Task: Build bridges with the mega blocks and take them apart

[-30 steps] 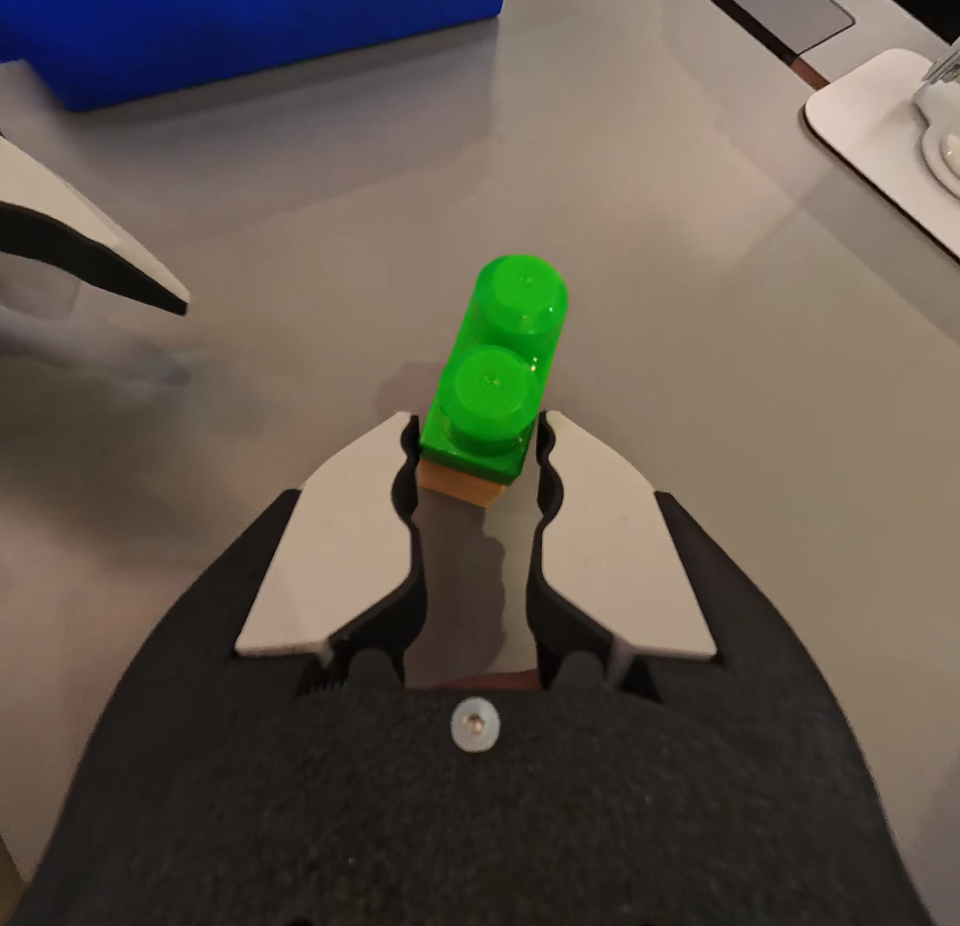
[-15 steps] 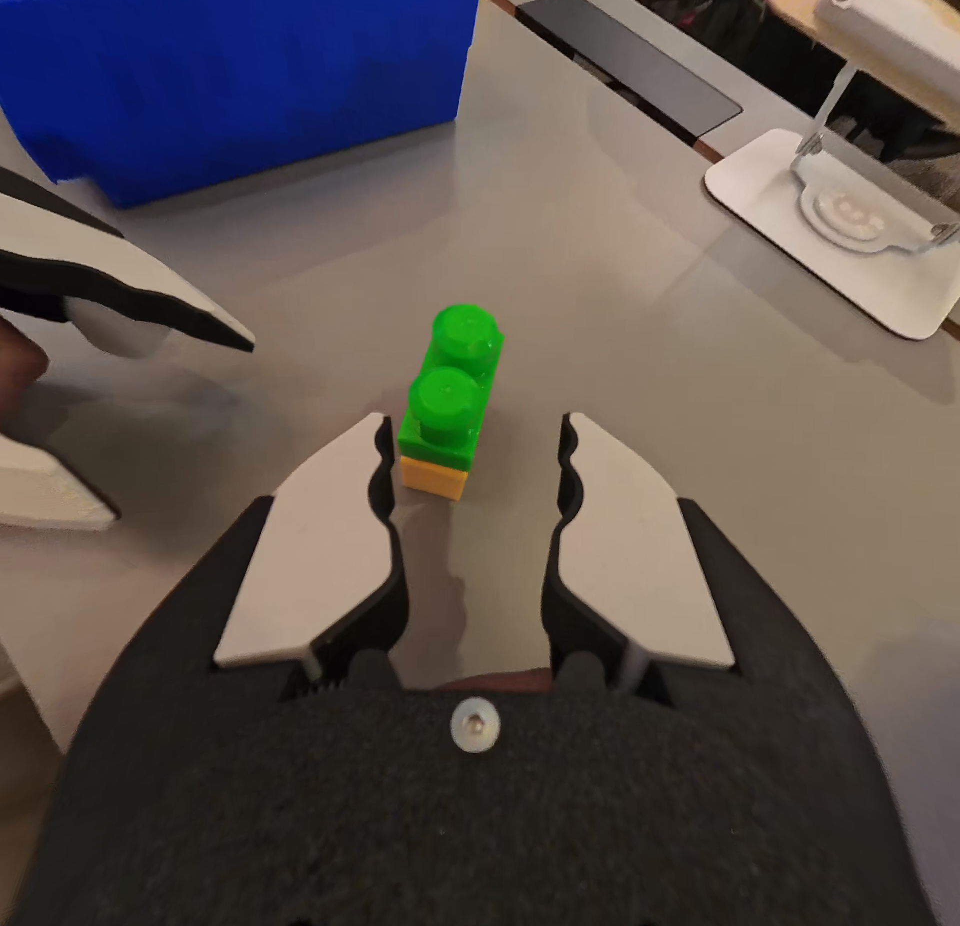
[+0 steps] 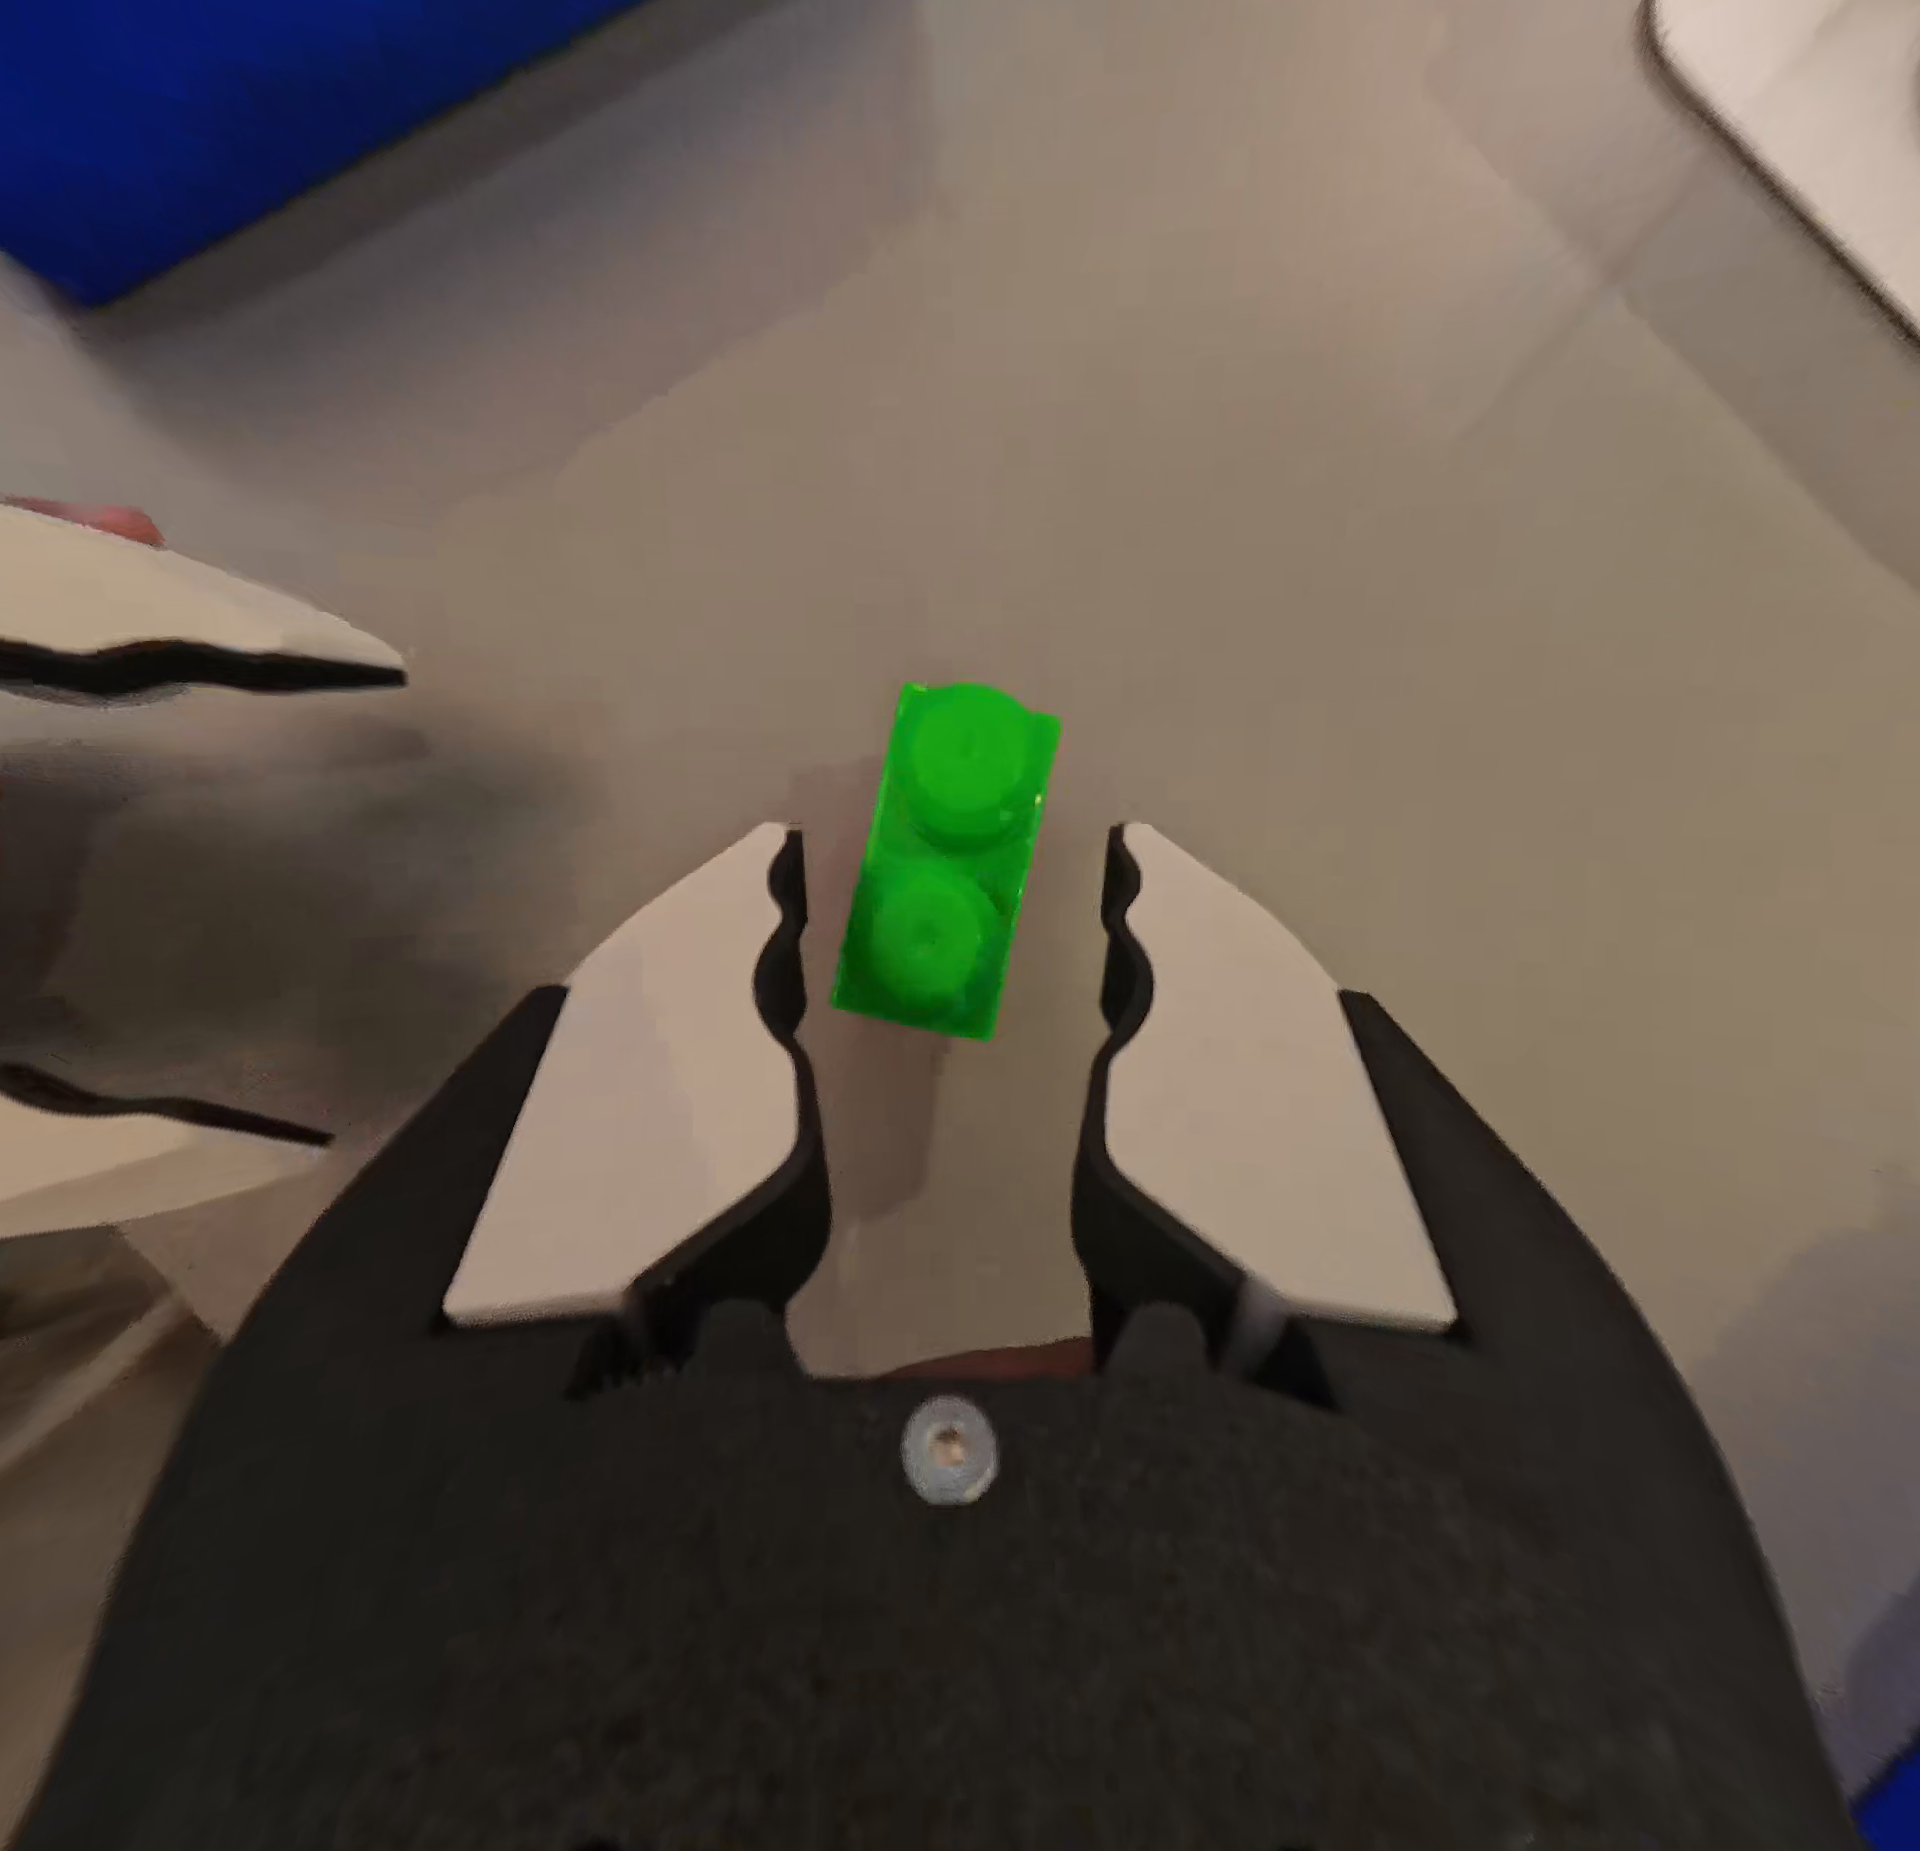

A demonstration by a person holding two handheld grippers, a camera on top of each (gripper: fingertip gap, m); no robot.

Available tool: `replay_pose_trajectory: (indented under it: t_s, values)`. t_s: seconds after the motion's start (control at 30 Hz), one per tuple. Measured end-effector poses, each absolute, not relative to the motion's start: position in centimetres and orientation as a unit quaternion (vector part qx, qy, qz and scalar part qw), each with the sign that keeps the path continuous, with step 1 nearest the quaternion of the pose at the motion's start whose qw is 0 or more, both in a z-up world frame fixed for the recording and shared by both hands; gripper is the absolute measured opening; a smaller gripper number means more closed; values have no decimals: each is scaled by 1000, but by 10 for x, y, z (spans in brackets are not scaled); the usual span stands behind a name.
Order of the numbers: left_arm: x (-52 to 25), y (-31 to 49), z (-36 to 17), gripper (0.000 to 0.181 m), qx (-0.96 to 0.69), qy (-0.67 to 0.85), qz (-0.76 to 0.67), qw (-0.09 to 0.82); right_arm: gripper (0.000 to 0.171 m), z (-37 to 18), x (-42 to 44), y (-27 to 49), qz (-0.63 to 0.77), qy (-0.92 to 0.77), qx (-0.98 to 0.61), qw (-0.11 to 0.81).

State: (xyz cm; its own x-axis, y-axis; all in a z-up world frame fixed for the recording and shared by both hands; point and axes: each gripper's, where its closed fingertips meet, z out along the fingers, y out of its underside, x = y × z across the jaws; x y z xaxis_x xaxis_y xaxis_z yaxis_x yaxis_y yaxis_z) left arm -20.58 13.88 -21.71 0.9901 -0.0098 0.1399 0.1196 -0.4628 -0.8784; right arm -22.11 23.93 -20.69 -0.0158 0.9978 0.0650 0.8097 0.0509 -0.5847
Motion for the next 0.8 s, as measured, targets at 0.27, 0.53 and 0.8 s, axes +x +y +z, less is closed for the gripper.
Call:
replay_pose_trajectory:
  t_s: [0.27,0.53,0.8]
  values:
    - [-212,129,-209,85,-836,-51,-95,537,48,-220,-221,237,131,-713,-665,182]
    - [-207,126,-211,85,-837,-45,-113,533,42,-235,-223,239,73,-727,-664,158]
    - [-206,126,-212,84,-836,-46,-119,534,37,-235,-225,238,82,-730,-661,154]
